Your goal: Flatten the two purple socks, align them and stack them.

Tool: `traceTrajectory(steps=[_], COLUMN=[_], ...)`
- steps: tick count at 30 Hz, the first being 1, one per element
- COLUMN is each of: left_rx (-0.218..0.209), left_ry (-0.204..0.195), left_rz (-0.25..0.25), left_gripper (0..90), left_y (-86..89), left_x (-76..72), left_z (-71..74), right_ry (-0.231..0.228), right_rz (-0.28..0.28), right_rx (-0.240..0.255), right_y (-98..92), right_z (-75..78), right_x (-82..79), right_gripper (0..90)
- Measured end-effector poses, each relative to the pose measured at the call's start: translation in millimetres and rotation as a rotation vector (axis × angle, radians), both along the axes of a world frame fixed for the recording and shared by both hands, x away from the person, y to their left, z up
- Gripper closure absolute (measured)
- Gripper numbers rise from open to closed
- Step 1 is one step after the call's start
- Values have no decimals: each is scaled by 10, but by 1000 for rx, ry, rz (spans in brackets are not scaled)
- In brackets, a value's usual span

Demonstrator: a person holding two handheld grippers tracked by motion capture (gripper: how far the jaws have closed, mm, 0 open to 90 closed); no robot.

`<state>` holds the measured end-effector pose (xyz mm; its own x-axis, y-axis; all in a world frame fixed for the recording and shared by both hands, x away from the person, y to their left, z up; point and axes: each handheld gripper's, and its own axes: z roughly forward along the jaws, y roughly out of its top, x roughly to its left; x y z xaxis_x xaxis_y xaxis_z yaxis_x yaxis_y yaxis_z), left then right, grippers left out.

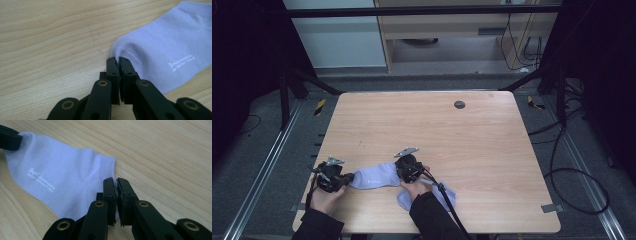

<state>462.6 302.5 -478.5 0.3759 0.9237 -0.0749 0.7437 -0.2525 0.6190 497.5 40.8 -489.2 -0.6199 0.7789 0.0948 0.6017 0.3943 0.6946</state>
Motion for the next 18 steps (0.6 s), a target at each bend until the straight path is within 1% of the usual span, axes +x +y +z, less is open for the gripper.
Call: traceTrajectory(steps=[3, 4, 5, 7, 12, 15, 16, 18], left_rx=[-22, -25, -34, -49, -69, -81, -82, -88], left_ry=[-14, -19, -25, -36, -57, -68, -70, -70], left_rz=[-5, -8, -10, -16, -50, -75, -83, -95], left_gripper=[868, 868, 868, 868, 868, 868, 868, 868], left_y=[-8, -9, -15, -36, -176, -284, -317, -379], left_x=[-23, -29, -39, -60, -121, -153, -164, -179], left_z=[57, 74, 96, 142, 247, 300, 314, 334], right_ry=[-12, -19, -19, -33, -44, -53, -53, -53], right_rz=[9, 12, 12, 21, 30, 32, 31, 27], right_rx=[30, 43, 43, 59, 77, 83, 87, 86], right_y=[-60, -100, -100, -160, -322, -436, -523, -556], right_z=[98, 165, 165, 255, 402, 452, 475, 484], right_x=[-29, -52, -52, -88, -166, -206, -228, -237], right_gripper=[863, 864, 864, 865, 865, 866, 866, 866])
